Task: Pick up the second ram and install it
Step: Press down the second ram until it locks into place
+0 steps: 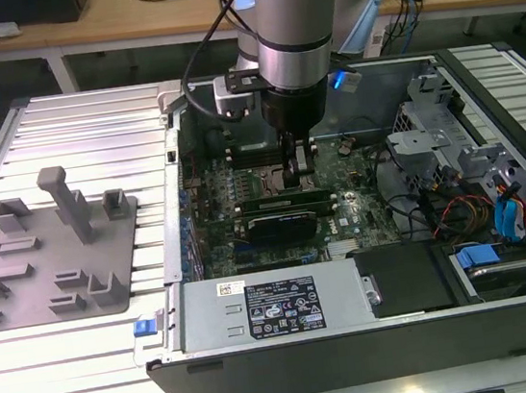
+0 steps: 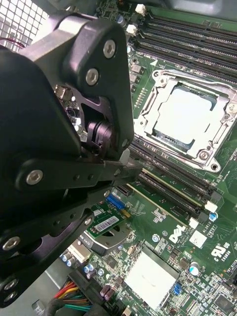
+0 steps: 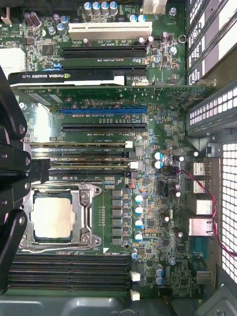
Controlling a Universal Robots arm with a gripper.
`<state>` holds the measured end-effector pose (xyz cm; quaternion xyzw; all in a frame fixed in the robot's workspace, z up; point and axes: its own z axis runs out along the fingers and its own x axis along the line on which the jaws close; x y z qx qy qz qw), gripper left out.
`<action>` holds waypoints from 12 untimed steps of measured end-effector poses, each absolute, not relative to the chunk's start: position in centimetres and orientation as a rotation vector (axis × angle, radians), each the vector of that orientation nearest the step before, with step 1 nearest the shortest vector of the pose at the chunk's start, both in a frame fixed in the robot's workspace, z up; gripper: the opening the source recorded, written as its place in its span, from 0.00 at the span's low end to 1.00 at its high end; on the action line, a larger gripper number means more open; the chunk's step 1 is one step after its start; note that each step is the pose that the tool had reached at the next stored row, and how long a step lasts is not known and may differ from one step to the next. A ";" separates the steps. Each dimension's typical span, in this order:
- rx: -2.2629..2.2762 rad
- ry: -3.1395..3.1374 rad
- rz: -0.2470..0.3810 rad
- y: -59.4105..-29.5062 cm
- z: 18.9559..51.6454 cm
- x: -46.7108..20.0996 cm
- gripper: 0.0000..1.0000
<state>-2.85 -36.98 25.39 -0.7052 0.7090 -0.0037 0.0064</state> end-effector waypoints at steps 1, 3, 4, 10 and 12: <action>-2.206 2.218 -0.012 -37.0 25.4 -2.9 0.08; -2.206 2.218 -0.012 -37.0 25.4 -2.9 0.08; -2.206 2.218 -0.012 -37.0 25.4 -2.9 0.08; -2.206 2.218 -0.012 -37.0 25.2 -1.8 0.08; -2.206 2.218 -0.011 -37.0 25.1 -0.9 0.08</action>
